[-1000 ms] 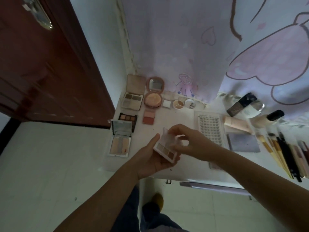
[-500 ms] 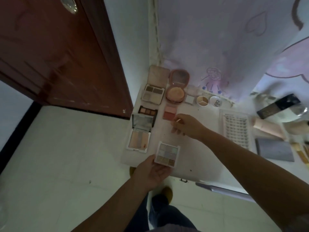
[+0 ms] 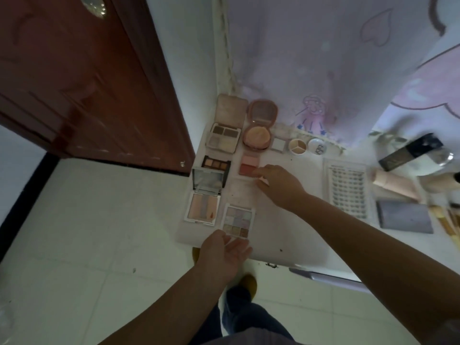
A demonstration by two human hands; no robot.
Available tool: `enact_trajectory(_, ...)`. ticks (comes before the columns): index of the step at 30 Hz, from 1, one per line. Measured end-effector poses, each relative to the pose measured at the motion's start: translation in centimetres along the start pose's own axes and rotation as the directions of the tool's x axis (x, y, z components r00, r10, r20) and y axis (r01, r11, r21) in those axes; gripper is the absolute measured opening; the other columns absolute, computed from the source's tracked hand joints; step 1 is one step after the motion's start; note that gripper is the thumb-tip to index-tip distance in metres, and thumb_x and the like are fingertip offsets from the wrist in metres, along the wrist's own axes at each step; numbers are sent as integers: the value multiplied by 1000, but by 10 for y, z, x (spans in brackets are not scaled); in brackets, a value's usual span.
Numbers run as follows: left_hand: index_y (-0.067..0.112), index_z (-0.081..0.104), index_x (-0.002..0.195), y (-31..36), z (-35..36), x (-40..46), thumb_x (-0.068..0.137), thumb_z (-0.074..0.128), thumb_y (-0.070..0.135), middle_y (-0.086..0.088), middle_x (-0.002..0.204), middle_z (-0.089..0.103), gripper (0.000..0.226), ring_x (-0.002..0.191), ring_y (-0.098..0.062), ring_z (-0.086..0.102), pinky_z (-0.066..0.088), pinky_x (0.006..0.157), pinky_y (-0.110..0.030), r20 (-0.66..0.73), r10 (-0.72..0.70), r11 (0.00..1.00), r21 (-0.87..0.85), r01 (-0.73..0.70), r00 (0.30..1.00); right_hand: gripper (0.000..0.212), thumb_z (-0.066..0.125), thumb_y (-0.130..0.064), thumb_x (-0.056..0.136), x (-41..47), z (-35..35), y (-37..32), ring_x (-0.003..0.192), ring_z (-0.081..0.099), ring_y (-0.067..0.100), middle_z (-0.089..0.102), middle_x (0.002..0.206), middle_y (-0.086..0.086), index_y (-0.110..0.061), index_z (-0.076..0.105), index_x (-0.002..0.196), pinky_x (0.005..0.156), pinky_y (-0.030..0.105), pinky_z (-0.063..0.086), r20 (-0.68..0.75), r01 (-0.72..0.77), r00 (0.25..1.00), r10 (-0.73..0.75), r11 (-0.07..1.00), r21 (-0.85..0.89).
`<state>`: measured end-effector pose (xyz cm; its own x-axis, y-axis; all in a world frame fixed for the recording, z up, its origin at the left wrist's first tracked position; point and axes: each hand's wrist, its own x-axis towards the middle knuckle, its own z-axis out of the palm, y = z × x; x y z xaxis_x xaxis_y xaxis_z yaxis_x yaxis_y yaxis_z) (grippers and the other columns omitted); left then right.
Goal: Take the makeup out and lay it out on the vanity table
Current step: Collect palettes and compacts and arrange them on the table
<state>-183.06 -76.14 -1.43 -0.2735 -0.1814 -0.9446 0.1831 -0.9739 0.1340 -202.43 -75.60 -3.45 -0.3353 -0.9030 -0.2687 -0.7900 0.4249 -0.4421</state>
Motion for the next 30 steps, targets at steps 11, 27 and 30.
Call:
enact_trajectory(11,7,59,103,-111,107,16,94,50,9,-8,96,59,12,88,-17,57,51,81,-31,221,-36,698,703,-133,975,20,53,-20,94,-168,-56,131,104,58,21,62,115,5,-14,66,107,87,27,43,18,-349,937,349,937,5)
enact_trajectory(27,6,65,108,-117,124,19,94,55,30,-13,92,64,30,81,-20,60,55,73,-30,294,-257,676,736,-46,921,41,76,-36,70,-194,-23,136,91,53,19,60,101,0,-17,59,103,76,24,40,-236,-36,970,61,993,109)
enact_trajectory(30,8,54,127,-98,120,8,98,39,41,-19,110,61,47,93,-25,60,55,84,-36,437,-355,776,630,0,826,39,75,-34,75,-183,-42,112,94,49,12,57,105,-3,-20,57,107,78,21,40,-260,9,965,40,983,184)
